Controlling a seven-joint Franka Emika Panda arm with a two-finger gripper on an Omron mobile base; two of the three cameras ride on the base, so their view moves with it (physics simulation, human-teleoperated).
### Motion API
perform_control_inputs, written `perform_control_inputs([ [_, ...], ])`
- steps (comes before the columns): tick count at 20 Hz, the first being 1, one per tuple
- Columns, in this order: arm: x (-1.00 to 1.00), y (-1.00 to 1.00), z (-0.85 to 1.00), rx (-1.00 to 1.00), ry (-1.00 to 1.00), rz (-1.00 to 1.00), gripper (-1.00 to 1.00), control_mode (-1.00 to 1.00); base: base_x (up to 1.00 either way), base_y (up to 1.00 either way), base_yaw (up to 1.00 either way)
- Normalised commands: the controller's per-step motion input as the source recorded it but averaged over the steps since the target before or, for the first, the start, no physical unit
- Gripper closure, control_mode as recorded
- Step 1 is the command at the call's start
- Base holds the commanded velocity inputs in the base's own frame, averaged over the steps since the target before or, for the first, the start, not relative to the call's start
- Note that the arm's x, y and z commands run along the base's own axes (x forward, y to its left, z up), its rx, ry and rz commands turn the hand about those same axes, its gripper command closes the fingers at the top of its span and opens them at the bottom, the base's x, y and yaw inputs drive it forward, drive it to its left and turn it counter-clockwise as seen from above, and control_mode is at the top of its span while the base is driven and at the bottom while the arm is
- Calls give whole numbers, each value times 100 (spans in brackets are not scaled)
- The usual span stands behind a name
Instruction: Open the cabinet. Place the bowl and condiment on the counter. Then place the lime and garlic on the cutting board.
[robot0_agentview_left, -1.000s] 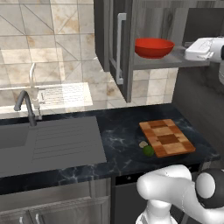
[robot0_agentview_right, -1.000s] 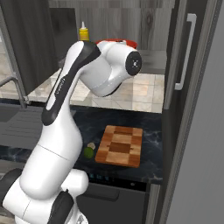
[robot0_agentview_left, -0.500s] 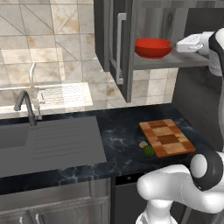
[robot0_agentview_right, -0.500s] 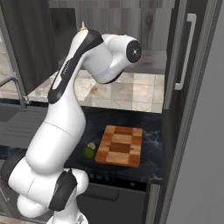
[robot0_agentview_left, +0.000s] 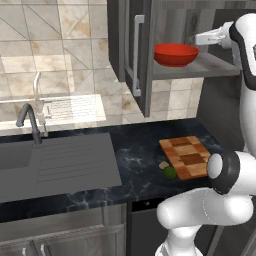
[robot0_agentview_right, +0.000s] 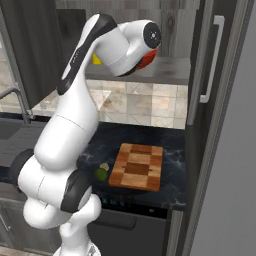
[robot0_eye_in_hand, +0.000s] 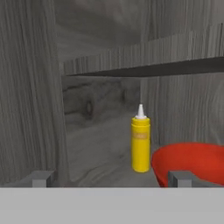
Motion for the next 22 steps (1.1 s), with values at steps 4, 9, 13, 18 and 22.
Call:
perform_control_inputs([
  [4, 29, 0, 6, -10, 4, 0, -100, -100, 0, 0, 0],
  [9, 23, 0, 0, -12, 0, 0, -100, -100, 0, 0, 0],
  [13, 13, 0, 0, -12, 0, 0, -100, -100, 0, 0, 0],
  [18, 1, 0, -1, -4, -2, 0, -100, -100, 0, 0, 0],
  [22, 0, 0, 0, -1, -1, 0, -100, -100, 0, 0, 0],
])
